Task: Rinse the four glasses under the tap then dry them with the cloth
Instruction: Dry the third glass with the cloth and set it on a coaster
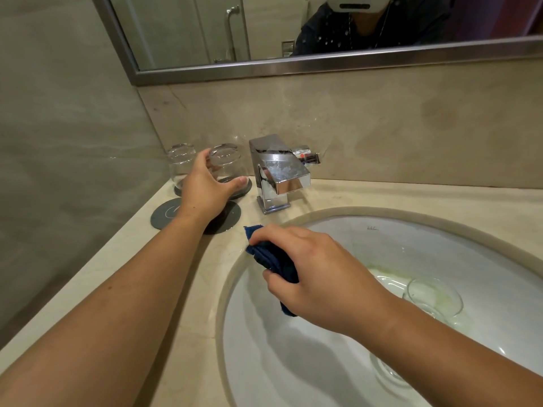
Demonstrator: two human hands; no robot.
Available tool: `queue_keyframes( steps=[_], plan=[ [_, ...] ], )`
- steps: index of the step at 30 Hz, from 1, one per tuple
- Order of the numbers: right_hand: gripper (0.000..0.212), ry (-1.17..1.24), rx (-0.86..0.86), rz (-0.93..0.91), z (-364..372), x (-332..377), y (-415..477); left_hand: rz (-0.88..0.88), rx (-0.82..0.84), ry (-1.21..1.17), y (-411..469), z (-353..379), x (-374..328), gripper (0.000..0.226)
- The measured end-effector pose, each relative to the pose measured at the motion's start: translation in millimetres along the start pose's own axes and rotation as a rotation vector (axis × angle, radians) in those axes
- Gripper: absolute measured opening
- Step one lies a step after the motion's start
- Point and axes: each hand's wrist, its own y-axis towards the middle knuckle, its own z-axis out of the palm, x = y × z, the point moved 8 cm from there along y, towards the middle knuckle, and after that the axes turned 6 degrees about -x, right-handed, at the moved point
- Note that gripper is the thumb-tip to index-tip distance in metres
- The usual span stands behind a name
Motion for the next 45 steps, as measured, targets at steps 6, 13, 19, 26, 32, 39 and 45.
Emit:
queue_keyframes(
  steps=[6,13,19,26,32,39,45],
  plan=[
    [0.039,-0.001,-0.013,-0.001,-2.7,2.5,-1.9,0.005,0.017,0.018,-5.3,-0.3,-5.5,0.105],
    [0.042,-0.003,-0.036,0.025,-13.0,3.8,-15.5,0.050,-0.043,0.017,-36.4,-27.7,-20.8,0.085],
    [0.038,0.005,-0.082,0.079,-42.9,2.8,-49.3,0.086,0.039,0.092,-96.8,-52.5,-25.7,0.062],
    [0.038,0.056,-0.201,0.170,-98.4,-12.9,-108.8,0.326,0.228,0.372,-177.0,-51.6,-64.4,0.064],
    [0.033,0.092,-0.381,0.266,-128.2,-49.1,-149.3,0.495,0.429,0.461,-246.9,-12.9,-102.2,0.067],
    [0.034,0.100,-0.453,0.336,-129.9,-78.0,-153.8,0.536,0.687,0.548,-287.0,57.7,-126.6,0.073],
    [0.031,0.195,-0.506,0.400,-129.4,-91.9,-155.8,0.349,0.940,0.573,-293.0,106.4,-119.1,0.102]
  ],
)
